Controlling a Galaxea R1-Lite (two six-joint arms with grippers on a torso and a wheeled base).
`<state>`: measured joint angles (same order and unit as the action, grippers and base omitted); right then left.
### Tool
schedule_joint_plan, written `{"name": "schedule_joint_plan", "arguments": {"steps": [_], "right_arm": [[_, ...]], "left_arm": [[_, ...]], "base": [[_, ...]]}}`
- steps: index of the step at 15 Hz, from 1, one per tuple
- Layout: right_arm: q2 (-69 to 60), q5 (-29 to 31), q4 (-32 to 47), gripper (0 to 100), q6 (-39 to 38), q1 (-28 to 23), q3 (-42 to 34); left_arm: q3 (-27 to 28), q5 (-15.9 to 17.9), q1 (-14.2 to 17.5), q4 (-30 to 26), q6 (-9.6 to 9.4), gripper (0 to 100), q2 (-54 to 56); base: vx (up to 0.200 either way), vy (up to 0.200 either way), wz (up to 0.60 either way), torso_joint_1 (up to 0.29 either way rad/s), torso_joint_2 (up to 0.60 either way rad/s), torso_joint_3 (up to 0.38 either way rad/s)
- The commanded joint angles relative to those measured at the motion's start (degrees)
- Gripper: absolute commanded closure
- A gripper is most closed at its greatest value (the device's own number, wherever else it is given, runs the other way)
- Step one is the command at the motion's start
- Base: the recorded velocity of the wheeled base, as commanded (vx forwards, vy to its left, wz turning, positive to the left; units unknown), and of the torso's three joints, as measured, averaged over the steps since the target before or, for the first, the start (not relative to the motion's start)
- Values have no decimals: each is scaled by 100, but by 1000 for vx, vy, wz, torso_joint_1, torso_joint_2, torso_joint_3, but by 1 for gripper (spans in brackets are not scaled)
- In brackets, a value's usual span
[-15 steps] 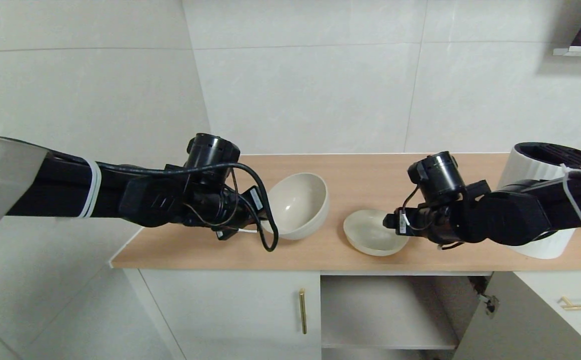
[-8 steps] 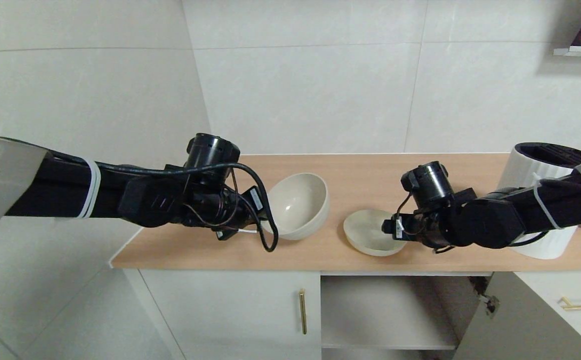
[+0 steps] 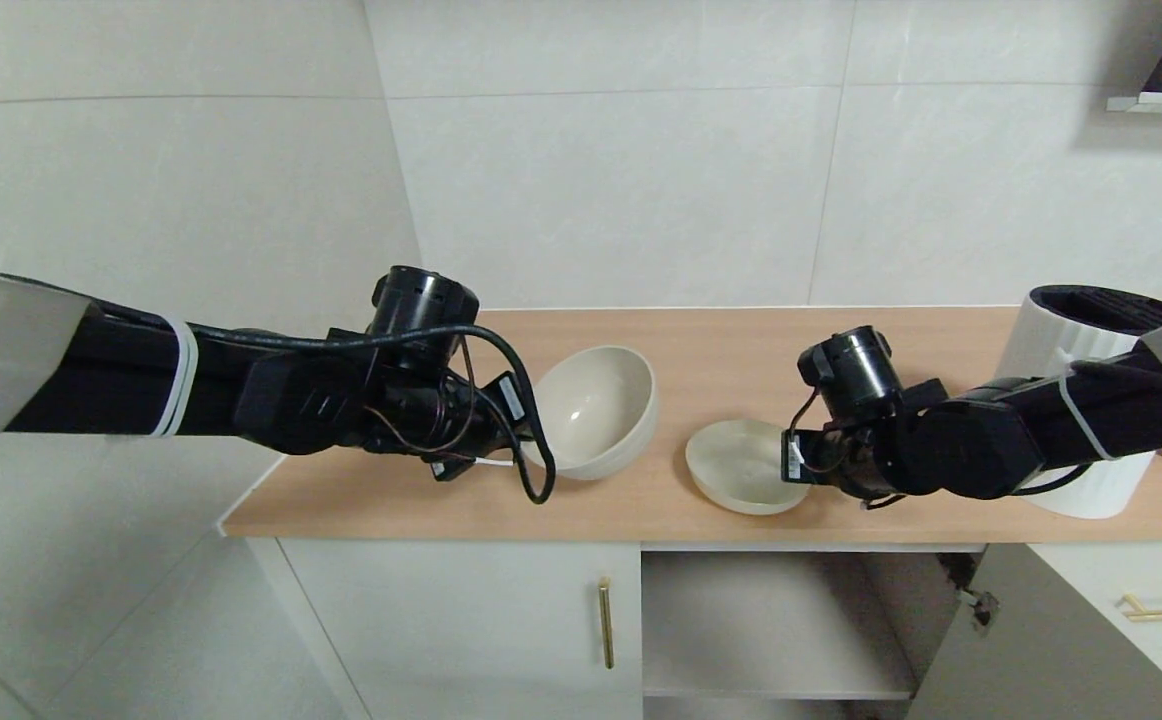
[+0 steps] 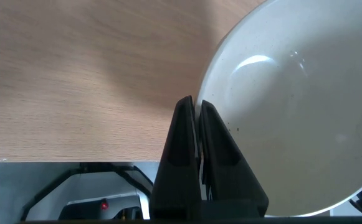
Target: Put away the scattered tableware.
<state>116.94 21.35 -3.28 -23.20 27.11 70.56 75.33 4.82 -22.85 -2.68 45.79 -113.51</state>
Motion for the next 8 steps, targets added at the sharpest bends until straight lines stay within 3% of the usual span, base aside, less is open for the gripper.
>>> {"name": "schedule_joint_plan", "arguments": {"steps": [1,8], "right_arm": [[-40,1,3,100,0,13,-7],[-734,-96,179,100,-53,57,-130]], "left_arm": [[0,2,-1,-4,0,100,13],[-255,37,61,-4,-44,100,698]], "base": [[0,0,0,0,0,0],[0,0,0,0,0,0]]}}
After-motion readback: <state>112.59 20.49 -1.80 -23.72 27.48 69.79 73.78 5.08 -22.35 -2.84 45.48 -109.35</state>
